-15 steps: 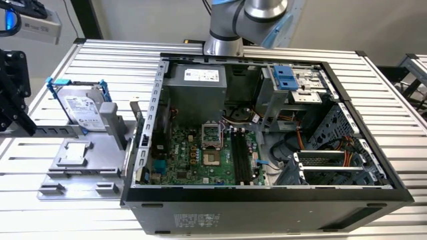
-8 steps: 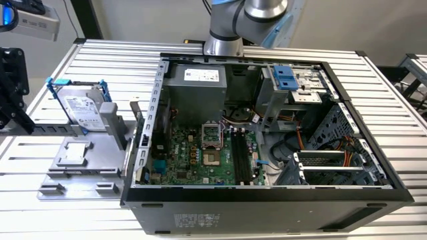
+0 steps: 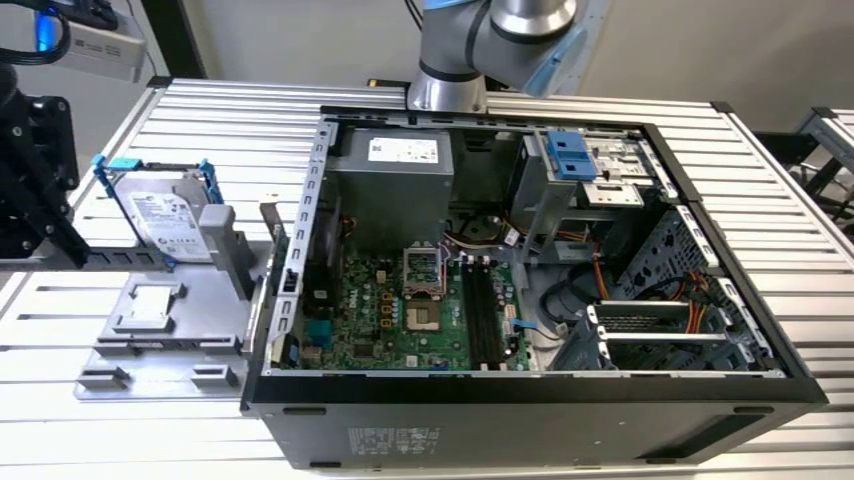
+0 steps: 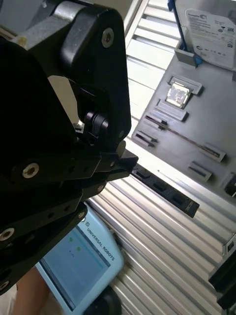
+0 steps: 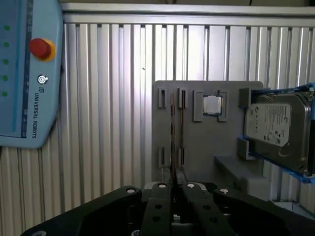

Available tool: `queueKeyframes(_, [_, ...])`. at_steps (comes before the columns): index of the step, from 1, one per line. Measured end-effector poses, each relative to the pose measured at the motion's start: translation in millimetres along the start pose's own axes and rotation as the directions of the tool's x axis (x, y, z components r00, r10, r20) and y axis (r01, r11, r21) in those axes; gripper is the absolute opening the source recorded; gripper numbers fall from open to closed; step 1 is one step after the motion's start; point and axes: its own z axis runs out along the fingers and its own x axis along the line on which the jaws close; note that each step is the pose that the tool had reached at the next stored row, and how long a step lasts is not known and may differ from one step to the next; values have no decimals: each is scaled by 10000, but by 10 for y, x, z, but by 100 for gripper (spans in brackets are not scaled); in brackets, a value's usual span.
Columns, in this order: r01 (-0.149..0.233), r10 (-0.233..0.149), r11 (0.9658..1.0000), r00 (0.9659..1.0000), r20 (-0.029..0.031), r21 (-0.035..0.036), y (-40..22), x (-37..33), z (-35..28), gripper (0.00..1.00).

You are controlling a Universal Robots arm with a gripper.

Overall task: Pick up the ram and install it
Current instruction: 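Pick up the ram and move it above insertion slot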

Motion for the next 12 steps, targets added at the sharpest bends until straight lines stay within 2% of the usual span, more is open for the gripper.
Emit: queueKeyframes(12, [0,0,10000,10000,0,0,-483,-35,-4,0])
